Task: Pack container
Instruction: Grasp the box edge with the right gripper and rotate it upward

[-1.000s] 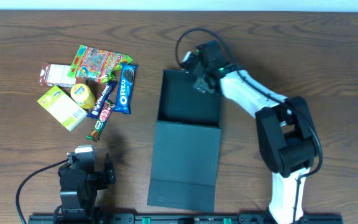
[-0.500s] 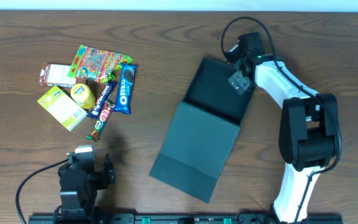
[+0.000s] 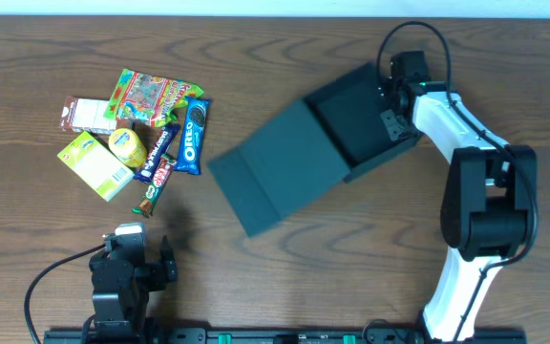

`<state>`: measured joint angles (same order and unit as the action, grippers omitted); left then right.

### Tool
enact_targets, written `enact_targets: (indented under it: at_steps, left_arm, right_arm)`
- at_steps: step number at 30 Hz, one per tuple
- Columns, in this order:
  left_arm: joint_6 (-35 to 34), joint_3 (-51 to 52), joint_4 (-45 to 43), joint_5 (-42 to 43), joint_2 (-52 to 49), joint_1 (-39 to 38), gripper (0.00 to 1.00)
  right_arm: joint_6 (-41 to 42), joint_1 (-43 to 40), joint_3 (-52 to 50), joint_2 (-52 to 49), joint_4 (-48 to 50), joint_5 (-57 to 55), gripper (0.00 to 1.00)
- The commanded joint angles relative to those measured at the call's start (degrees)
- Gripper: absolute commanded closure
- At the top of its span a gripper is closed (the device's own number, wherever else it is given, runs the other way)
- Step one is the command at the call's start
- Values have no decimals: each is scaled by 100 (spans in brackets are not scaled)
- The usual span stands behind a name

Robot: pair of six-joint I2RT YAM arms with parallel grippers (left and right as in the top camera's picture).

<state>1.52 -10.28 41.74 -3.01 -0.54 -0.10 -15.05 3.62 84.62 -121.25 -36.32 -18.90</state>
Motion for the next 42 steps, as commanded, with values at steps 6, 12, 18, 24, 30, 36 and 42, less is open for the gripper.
enact_targets:
  at_steps: [6, 12, 18, 24, 30, 36, 42]
  left_arm:
    - [22, 90, 107, -39, 26, 17, 5]
    - [22, 90, 107, -39, 26, 17, 5]
    - [22, 90, 107, -39, 26, 17, 5]
    - [22, 90, 107, -39, 26, 17, 5]
    - [22, 90, 107, -39, 26, 17, 5]
    - [22, 90, 107, -39, 26, 17, 5]
    - [22, 90, 107, -39, 26, 17, 5]
  right_arm:
    - [476, -328, -28, -57, -153, -61, 72]
    - [1502, -356, -26, -44, -520, -22, 91]
    - [3462, -271, -26, -2, -1001, 1213, 99]
    - [5060, -243, -26, -2, -1338, 1429, 99]
    - [6216, -109, -26, -2, -1405, 2260, 99]
    - [6946, 310, -26, -2, -1388, 2992, 99]
    - [6450, 809, -22, 20, -1346, 3005, 1]
